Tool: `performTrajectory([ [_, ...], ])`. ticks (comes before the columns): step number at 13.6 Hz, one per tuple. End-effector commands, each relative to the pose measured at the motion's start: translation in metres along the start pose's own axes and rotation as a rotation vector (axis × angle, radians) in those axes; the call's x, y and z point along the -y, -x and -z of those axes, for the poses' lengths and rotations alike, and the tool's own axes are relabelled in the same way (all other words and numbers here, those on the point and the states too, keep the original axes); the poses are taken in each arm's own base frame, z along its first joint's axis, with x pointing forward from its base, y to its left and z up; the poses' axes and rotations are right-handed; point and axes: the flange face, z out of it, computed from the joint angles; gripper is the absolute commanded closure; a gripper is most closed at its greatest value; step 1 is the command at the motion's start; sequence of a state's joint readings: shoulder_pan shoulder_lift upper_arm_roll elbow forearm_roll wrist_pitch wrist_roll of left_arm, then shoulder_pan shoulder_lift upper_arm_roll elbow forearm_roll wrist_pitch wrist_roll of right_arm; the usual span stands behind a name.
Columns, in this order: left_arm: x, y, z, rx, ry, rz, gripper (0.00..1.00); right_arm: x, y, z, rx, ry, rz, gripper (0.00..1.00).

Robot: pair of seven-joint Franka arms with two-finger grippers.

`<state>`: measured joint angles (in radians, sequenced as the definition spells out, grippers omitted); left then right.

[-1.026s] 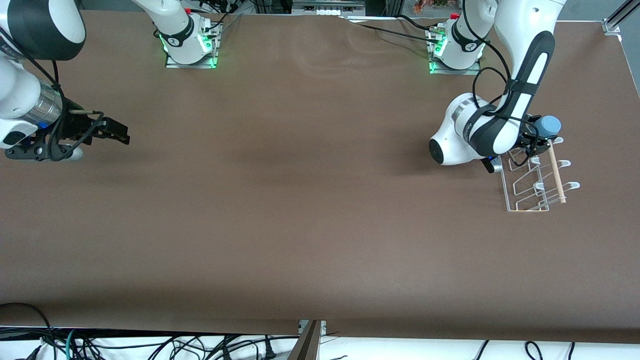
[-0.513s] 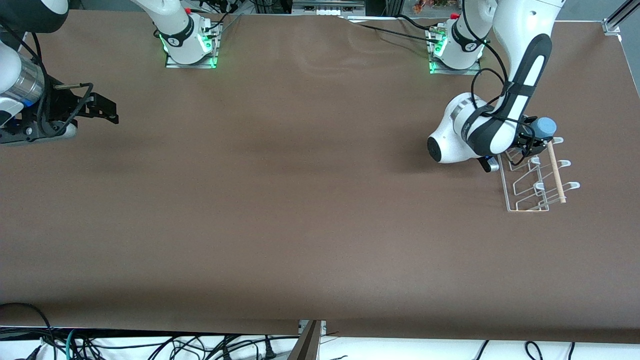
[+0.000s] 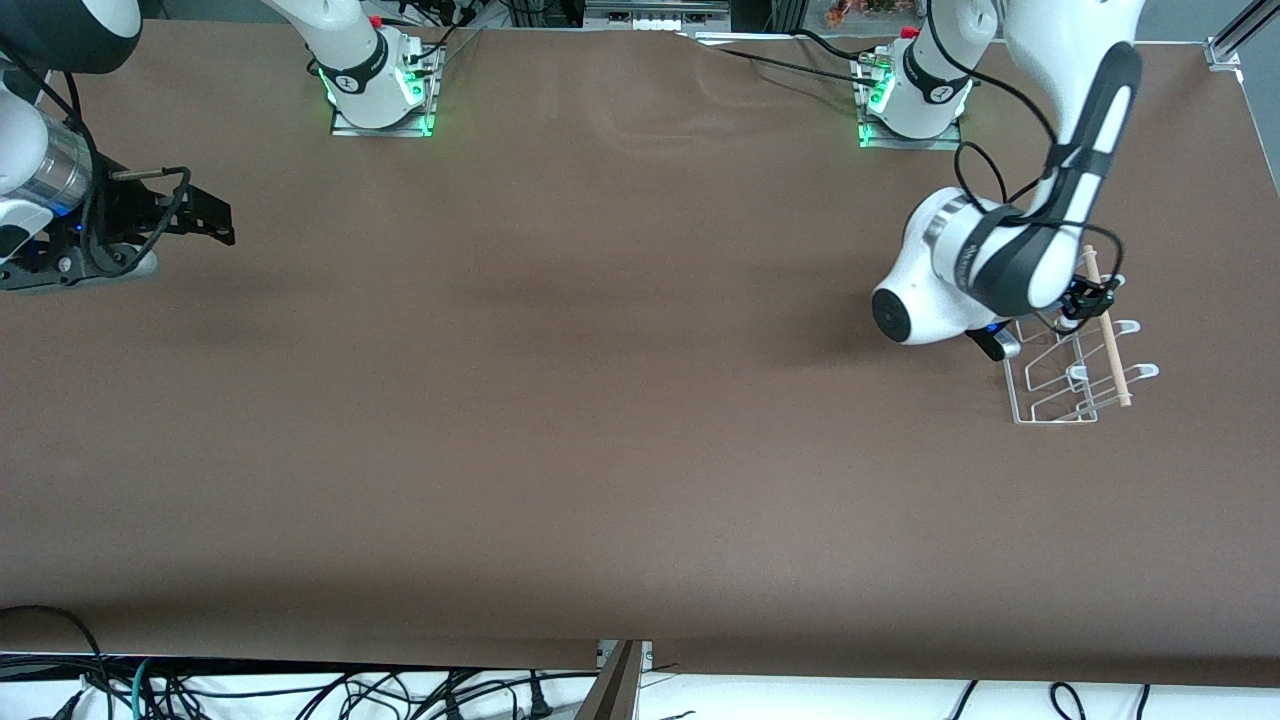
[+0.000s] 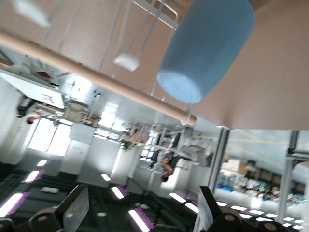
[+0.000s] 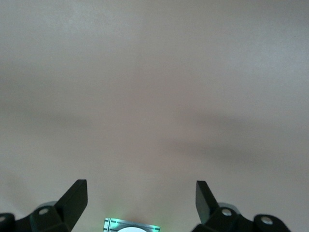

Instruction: Transfer cup to left arm and place on rack

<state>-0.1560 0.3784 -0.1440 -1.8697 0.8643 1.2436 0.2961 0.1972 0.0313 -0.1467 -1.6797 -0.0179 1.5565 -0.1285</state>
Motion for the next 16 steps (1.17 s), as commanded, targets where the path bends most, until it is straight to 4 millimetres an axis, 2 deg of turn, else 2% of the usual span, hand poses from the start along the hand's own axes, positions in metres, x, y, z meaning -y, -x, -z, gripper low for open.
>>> performTrajectory([
  [1, 0.05, 0.039, 0.02, -0.13, 0.207, 0.088, 0.0, 0.002, -0.004, 0.0, 0.009, 0.009, 0.008, 0.01],
  [4, 0.094, 0.086, 0.044, -0.339, 0.438, 0.166, 0.0, 0.002, -0.004, 0.0, 0.008, 0.009, 0.004, 0.01],
  [7, 0.106, 0.121, 0.079, -0.496, 0.621, 0.277, 0.0, 0.002, -0.004, -0.001, 0.012, 0.007, 0.005, 0.01],
  [8, 0.105, 0.13, 0.088, -0.534, 0.656, 0.305, 0.0, 0.002, -0.004, 0.0, 0.011, 0.008, 0.004, 0.01],
  [11, 0.124, 0.159, 0.122, -0.74, 0.697, 0.352, 0.0, 0.003, -0.004, -0.001, 0.012, 0.007, 0.006, 0.01],
  [13, 0.133, 0.183, 0.132, -0.806, 0.714, 0.418, 0.0, 0.002, -0.003, -0.001, 0.013, 0.007, 0.004, 0.01],
  [15, 0.133, 0.199, 0.138, -0.875, 0.748, 0.438, 0.0, 0.003, -0.004, -0.002, 0.015, 0.007, 0.006, 0.01],
  [16, 0.133, 0.202, 0.135, -0.898, 0.771, 0.435, 0.0, 0.003, -0.004, -0.002, 0.015, 0.007, 0.006, 0.01],
])
